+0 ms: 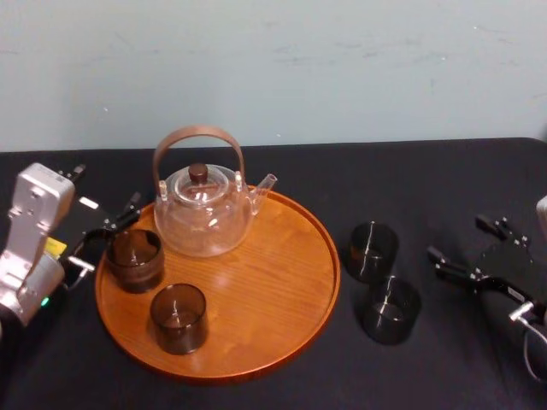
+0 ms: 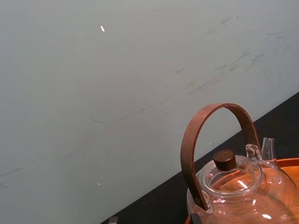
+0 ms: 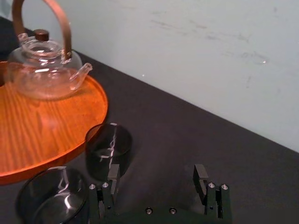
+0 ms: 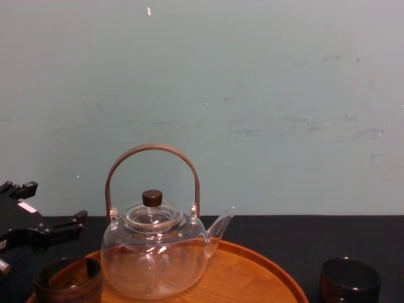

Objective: Pick up the glass from the table and place it on the tray.

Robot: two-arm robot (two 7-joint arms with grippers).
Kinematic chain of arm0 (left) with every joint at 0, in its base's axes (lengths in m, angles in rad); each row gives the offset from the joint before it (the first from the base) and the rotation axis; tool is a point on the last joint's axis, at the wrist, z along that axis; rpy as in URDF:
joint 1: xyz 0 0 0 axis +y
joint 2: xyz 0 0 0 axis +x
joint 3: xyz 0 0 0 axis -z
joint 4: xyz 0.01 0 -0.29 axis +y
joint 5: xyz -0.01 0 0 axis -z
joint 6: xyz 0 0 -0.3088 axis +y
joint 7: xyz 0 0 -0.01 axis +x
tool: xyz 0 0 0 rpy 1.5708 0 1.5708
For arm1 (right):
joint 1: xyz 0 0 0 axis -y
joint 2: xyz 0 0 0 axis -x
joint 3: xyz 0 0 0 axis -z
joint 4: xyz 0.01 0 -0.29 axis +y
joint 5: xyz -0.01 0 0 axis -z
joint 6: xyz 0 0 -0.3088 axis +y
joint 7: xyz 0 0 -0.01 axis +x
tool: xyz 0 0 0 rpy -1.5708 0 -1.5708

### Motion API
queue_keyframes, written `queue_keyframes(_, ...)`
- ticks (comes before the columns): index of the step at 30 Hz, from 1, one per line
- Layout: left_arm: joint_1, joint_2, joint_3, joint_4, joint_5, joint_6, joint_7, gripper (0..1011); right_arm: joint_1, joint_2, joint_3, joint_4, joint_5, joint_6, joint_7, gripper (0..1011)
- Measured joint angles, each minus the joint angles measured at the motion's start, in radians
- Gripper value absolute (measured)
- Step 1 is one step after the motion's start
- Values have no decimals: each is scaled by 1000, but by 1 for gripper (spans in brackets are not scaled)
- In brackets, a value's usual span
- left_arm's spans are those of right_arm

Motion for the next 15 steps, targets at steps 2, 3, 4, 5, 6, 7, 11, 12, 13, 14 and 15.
queue_keyframes(2, 0, 0, 0, 0, 0, 0, 0, 1001, -9, 5, 5, -7, 3, 7, 9, 1002)
queue_keyframes(3, 0, 0, 0, 0, 0, 0, 0, 1001, -13, 7, 8, -11, 4, 11, 12, 1002)
queue_keyframes(4, 0, 0, 0, 0, 0, 0, 0, 1001, -16, 9, 10, -14, 5, 14, 16, 1002)
queue_keyframes(5, 0, 0, 0, 0, 0, 0, 0, 1001, -24, 12, 15, -20, 7, 21, 24, 1002)
queue_keyframes(6, 0, 0, 0, 0, 0, 0, 0, 1001, -28, 14, 17, -23, 7, 24, 28, 1002)
queue_keyframes(7, 0, 0, 0, 0, 0, 0, 0, 1001, -35, 17, 21, -28, 8, 30, 36, 1002)
queue_keyframes(11, 0, 0, 0, 0, 0, 0, 0, 1001, -51, 26, 29, -41, 9, 41, 59, 1003)
queue_keyframes(12, 0, 0, 0, 0, 0, 0, 0, 1001, -54, 29, 30, -44, 9, 43, 65, 1002)
queue_keyframes(13, 0, 0, 0, 0, 0, 0, 0, 1001, -61, 33, 31, -49, 9, 47, 77, 1002)
queue_keyframes(14, 0, 0, 0, 0, 0, 0, 0, 1001, -61, 33, 31, -49, 9, 47, 77, 1002)
queue_keyframes(15, 0, 0, 0, 0, 0, 0, 0, 1001, -66, 38, 32, -53, 9, 50, 88, 1002)
